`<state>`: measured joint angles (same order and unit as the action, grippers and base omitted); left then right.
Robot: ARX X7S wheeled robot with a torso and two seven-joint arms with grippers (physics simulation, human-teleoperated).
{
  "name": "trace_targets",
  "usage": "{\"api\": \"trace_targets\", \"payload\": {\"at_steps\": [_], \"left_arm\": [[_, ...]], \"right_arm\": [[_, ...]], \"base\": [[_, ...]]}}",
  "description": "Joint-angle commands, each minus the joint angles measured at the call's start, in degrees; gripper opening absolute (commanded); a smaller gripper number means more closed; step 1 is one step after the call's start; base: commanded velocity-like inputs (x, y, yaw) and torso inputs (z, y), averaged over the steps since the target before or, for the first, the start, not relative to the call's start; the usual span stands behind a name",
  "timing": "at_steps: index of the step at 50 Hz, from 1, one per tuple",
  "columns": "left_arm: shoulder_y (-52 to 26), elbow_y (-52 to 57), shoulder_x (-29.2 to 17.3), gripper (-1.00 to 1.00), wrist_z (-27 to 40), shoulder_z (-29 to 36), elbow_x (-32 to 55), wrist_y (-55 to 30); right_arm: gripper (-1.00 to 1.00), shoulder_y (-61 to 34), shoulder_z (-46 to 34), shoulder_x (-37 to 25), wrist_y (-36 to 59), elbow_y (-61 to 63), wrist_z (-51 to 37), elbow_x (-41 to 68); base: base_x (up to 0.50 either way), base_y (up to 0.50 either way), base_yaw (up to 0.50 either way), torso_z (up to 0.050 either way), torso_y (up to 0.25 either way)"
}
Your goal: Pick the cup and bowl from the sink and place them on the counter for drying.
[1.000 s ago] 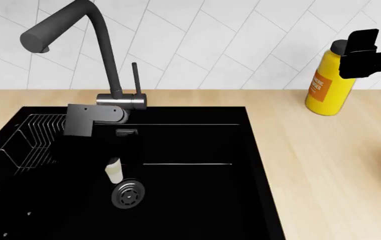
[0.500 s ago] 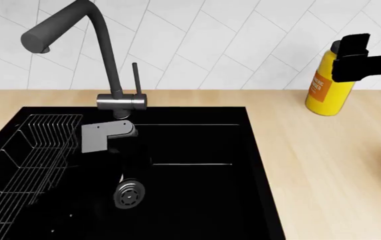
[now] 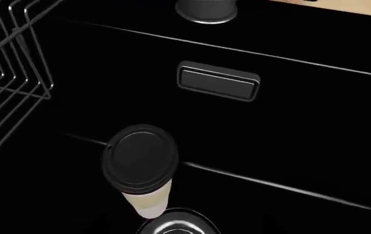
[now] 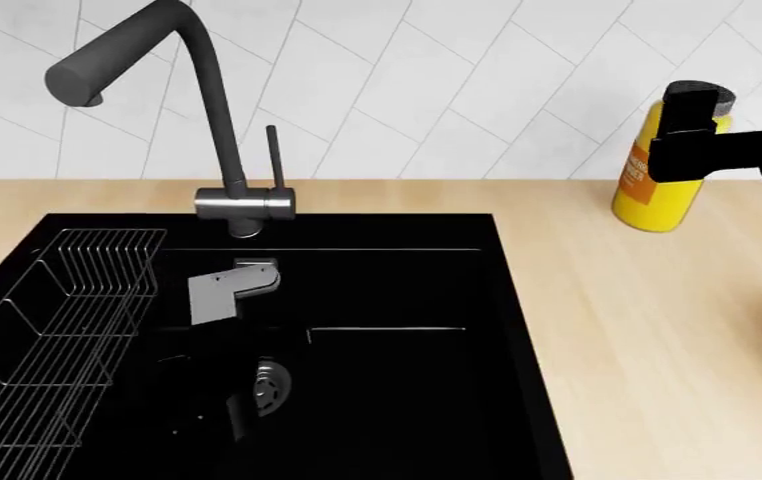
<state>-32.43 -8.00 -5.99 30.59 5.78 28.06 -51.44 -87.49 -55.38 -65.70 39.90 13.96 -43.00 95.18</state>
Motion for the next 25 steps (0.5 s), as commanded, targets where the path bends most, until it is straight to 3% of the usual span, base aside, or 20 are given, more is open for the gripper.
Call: {"api": "trace_targets", "payload": {"at_steps": [1, 9, 19, 25], "left_arm": [[-1.8, -12.6, 1.8, 1.00, -3.3, -0.1, -0.4, 6.0], [-2.9, -22.1, 0.9, 1.00, -10.1, 2.0, -3.3, 19.4], [-8.4, -38.4, 1.5, 1.00, -10.8, 2.4, -6.9, 31.4], [-10.7, -46.7, 2.3, 1.00, -9.1, 2.4, -8.0, 34.1]], "right_arm": [[1.00, 1.5, -0.3, 0.1, -1.3, 0.1, 0.2, -0.3], [1.00, 2.9, -0.4, 0.0, -2.6, 0.3, 0.5, -0.8], [1.00, 3.0, -0.3, 0.4, -2.6, 0.1, 0.4, -0.8], [1.00, 2.5, -0.3, 0.8, -2.0, -0.3, 0.5, -0.9]], "base": [[0.00, 0.00, 0.00, 0.000, 0.000], [0.00, 0.00, 0.00, 0.000, 0.000], [0.00, 0.00, 0.00, 0.000, 0.000], [0.00, 0.00, 0.00, 0.000, 0.000]]}}
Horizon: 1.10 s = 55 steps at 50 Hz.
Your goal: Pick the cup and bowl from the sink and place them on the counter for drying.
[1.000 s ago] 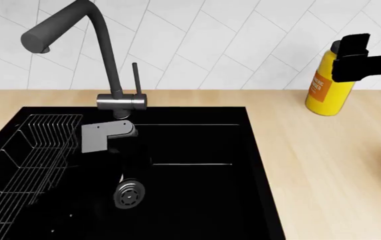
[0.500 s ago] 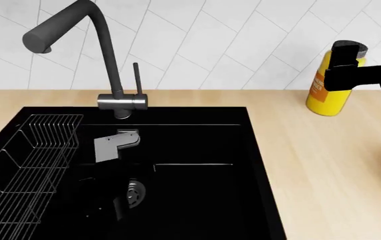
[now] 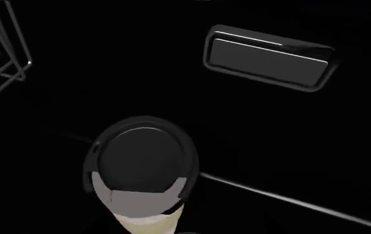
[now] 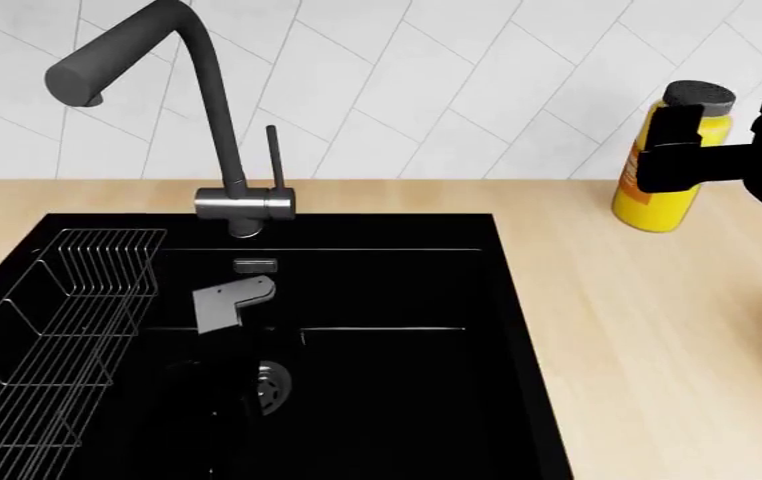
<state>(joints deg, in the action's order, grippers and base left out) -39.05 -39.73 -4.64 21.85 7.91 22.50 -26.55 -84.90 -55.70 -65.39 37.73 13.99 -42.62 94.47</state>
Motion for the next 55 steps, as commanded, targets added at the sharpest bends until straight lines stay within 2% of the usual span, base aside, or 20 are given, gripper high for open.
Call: {"api": "trace_targets", "payload": {"at_steps": [1, 7, 11, 20, 39, 40, 52, 55], "left_arm": [[-4.5, -16.1, 1.0, 1.00, -0.4, 0.2, -2.4, 9.9], [-8.7, -30.0, 0.6, 1.00, -3.3, 1.8, -5.1, 20.2], [-10.7, -34.6, 0.7, 1.00, -3.7, 1.6, -5.5, 22.8], [-10.6, -35.2, 1.3, 1.00, -4.6, 1.3, -8.0, 25.1], [-11.0, -35.2, 1.8, 1.00, -4.9, -5.8, -16.2, 26.9], [-11.1, -35.2, 1.9, -1.00, -5.0, -6.1, -16.4, 26.9], [-10.9, -33.7, 2.5, -1.00, -6.2, -7.0, -18.3, 25.7], [-4.0, -13.8, 2.2, -1.00, -6.7, -6.2, -17.9, 13.2]], "right_arm": [[1.00, -0.1, 0.1, 0.5, 0.2, -0.4, 0.1, -0.2], [1.00, 0.4, 0.0, 0.3, 0.2, 0.0, 0.1, 0.0], [1.00, 0.8, 0.1, 0.1, -0.2, 0.1, 0.1, 0.0], [1.00, 2.6, 0.1, -0.8, -1.7, 1.1, 0.0, -0.1], [1.00, 3.4, 0.0, -0.2, -2.0, 0.9, -0.4, -0.1], [1.00, 3.4, 0.0, -0.1, -2.1, 0.8, -0.4, -0.1], [1.00, 3.8, 0.4, -0.6, -2.5, 1.2, -0.2, 0.0], [1.00, 4.0, 0.5, -0.7, -2.9, 1.2, -0.1, 0.0]], "base": [[0.00, 0.00, 0.00, 0.000, 0.000], [0.00, 0.00, 0.00, 0.000, 0.000], [0.00, 0.00, 0.00, 0.000, 0.000], [0.00, 0.00, 0.00, 0.000, 0.000], [0.00, 0.00, 0.00, 0.000, 0.000], [0.00, 0.00, 0.00, 0.000, 0.000], [0.00, 0.00, 0.00, 0.000, 0.000], [0.00, 0.00, 0.00, 0.000, 0.000]]}}
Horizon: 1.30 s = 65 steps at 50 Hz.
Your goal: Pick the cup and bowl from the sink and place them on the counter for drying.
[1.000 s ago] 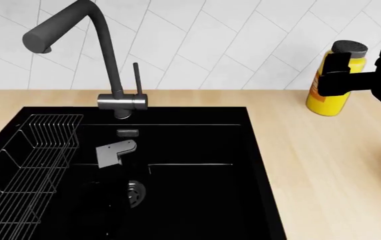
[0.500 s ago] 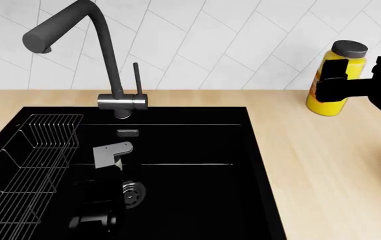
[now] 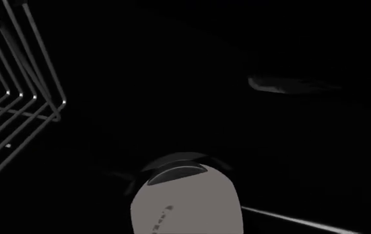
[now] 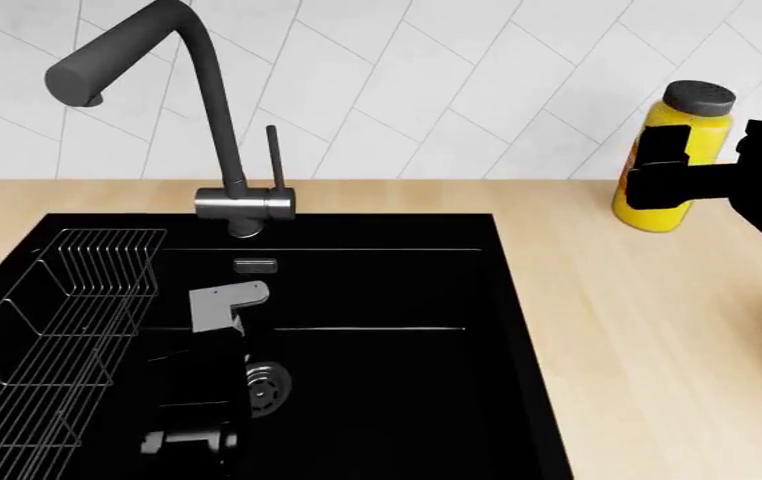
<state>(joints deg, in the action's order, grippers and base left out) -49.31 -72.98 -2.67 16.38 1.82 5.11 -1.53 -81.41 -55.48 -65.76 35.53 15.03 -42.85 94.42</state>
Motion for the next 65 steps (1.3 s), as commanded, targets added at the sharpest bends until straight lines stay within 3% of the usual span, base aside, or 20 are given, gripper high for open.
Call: {"api": "trace_targets", "payload": {"at_steps": [1, 7, 14, 18, 24, 38, 49, 58, 65], "left_arm": [[7.7, 23.9, 0.3, -1.00, -1.3, 0.2, -0.3, -14.6], [13.9, 49.5, 0.0, -1.00, -3.6, 2.4, 2.7, -33.8], [10.4, 66.8, -5.7, -1.00, -8.2, 5.8, 4.6, -50.9], [11.5, 72.1, -5.4, -1.00, -8.2, 4.8, 6.7, -58.6], [15.6, 77.4, -6.6, -1.00, -8.7, 5.8, 7.7, -61.5], [14.5, 91.6, -8.2, -1.00, -10.8, 8.6, 11.8, -74.2], [8.4, 98.9, -5.8, -1.00, -13.8, 12.2, 17.5, -85.7], [0.1, 97.0, -3.0, -1.00, -18.9, 13.1, 23.8, -87.9], [-6.5, 93.2, -1.6, -1.00, -18.4, 16.2, 29.4, -86.8]], "right_arm": [[1.00, 0.6, 0.3, -0.4, -0.8, 0.2, 0.2, 0.0], [1.00, 0.2, 0.7, -0.7, -0.6, 0.1, 0.6, 0.3], [1.00, -3.5, 2.5, -1.5, 1.4, 0.4, 1.0, 1.4], [1.00, -3.7, 2.5, -1.1, 1.6, 0.1, 0.9, 1.1], [1.00, -3.5, 2.2, -0.2, 1.6, -0.5, 1.4, 0.4], [1.00, -3.4, 2.7, 0.4, 1.0, -0.5, 1.7, 0.7], [1.00, -3.0, 2.9, 0.5, 0.7, 0.9, 1.9, 1.3], [1.00, -4.3, 3.5, 0.6, 1.6, 1.8, 2.3, 1.7], [1.00, -6.1, 4.0, 1.0, 2.9, 1.3, 3.5, 1.8]], "base": [[0.00, 0.00, 0.00, 0.000, 0.000], [0.00, 0.00, 0.00, 0.000, 0.000], [0.00, 0.00, 0.00, 0.000, 0.000], [0.00, 0.00, 0.00, 0.000, 0.000], [0.00, 0.00, 0.00, 0.000, 0.000], [0.00, 0.00, 0.00, 0.000, 0.000], [0.00, 0.00, 0.00, 0.000, 0.000], [0.00, 0.00, 0.00, 0.000, 0.000], [0.00, 0.00, 0.00, 0.000, 0.000]]}}
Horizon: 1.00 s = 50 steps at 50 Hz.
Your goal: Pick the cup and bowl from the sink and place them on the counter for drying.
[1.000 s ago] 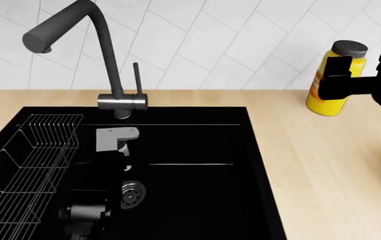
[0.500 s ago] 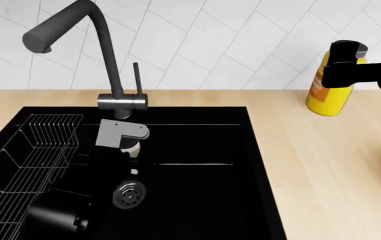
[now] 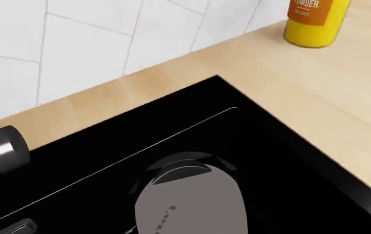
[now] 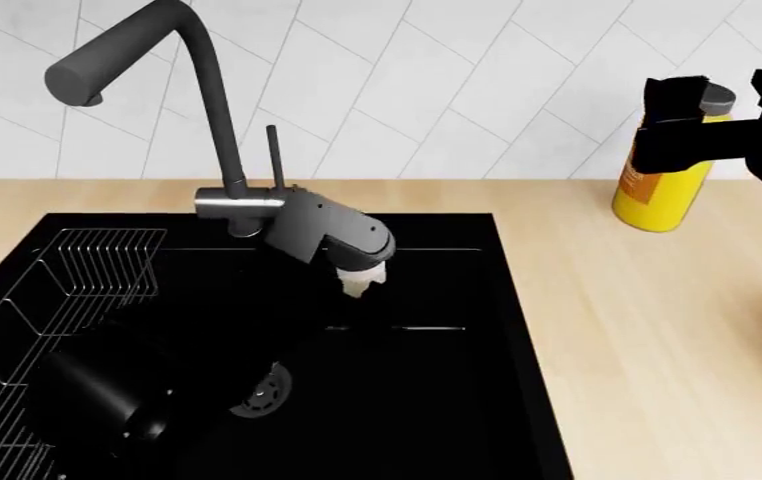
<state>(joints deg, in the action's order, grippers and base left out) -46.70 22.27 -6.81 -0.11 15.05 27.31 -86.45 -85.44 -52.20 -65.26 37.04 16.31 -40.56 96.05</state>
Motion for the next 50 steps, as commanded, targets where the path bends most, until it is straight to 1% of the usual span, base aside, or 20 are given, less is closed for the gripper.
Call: {"api": "trace_targets", "payload": {"at_steps": [1, 6, 12, 13, 17, 18, 24, 27, 32, 35, 39, 46, 50], "left_arm": [[-10.3, -2.7, 2.9, -1.00, -2.2, 3.7, 7.3, -1.2], [-14.4, -5.4, 4.0, -1.00, -3.9, 5.9, 8.6, 0.0], [-19.6, -13.0, 4.4, -1.00, -8.2, 13.8, 7.4, 7.6], [-20.2, -14.4, 4.4, -1.00, -9.2, 15.1, 6.9, 9.9], [-20.2, -16.4, 4.9, -1.00, -11.4, 18.9, 5.9, 15.4], [-19.9, -16.9, 4.7, -1.00, -12.9, 21.0, 5.2, 18.4], [-18.2, -20.0, 5.8, -1.00, -15.3, 24.8, 4.9, 25.1], [-18.1, -21.3, 6.6, -1.00, -14.7, 26.8, 6.4, 28.2], [-17.1, -21.5, 6.4, -1.00, -13.1, 29.9, 9.0, 31.4], [-16.9, -23.8, 6.6, -1.00, -11.9, 31.4, 11.1, 33.9], [-18.4, -27.2, 6.7, -1.00, -10.0, 35.6, 14.8, 38.8], [-23.6, -34.7, 6.7, -1.00, -7.1, 46.8, 23.2, 49.1], [-27.5, -40.0, 6.8, -1.00, -5.5, 55.2, 28.9, 56.8]], "right_arm": [[1.00, -2.8, 0.8, 0.9, 2.1, -1.0, 1.6, 0.4], [1.00, -6.5, 0.7, 3.6, 5.0, -2.9, 2.4, 0.4], [1.00, -6.6, 1.1, 4.3, 4.6, -2.3, 2.1, 0.8], [1.00, -6.7, 1.2, 4.4, 4.6, -2.3, 2.1, 1.0], [1.00, -7.8, 1.6, 5.0, 5.0, -3.3, 2.1, 1.8], [1.00, -8.2, 1.5, 5.3, 5.4, -3.6, 2.0, 1.9], [1.00, -8.2, 2.4, 6.1, 4.3, -5.0, 0.6, 5.1], [1.00, -9.7, 2.5, 7.3, 5.1, -6.1, 0.0, 5.5], [1.00, -12.2, 2.3, 9.1, 6.3, -8.9, -0.6, 4.8], [1.00, -12.5, 2.3, 9.6, 6.4, -9.4, -0.7, 4.6], [1.00, -12.6, 2.1, 9.9, 6.9, -9.0, -0.5, 4.6], [1.00, -10.9, 2.2, 8.8, 6.3, -7.5, -0.7, 5.7], [1.00, -9.4, 2.4, 7.7, 5.7, -5.8, -1.6, 7.1]], "base": [[0.00, 0.00, 0.00, 0.000, 0.000], [0.00, 0.00, 0.00, 0.000, 0.000], [0.00, 0.00, 0.00, 0.000, 0.000], [0.00, 0.00, 0.00, 0.000, 0.000], [0.00, 0.00, 0.00, 0.000, 0.000], [0.00, 0.00, 0.00, 0.000, 0.000], [0.00, 0.00, 0.00, 0.000, 0.000], [0.00, 0.00, 0.00, 0.000, 0.000], [0.00, 0.00, 0.00, 0.000, 0.000], [0.00, 0.00, 0.00, 0.000, 0.000], [0.00, 0.00, 0.00, 0.000, 0.000], [0.00, 0.00, 0.00, 0.000, 0.000], [0.00, 0.00, 0.00, 0.000, 0.003]]}}
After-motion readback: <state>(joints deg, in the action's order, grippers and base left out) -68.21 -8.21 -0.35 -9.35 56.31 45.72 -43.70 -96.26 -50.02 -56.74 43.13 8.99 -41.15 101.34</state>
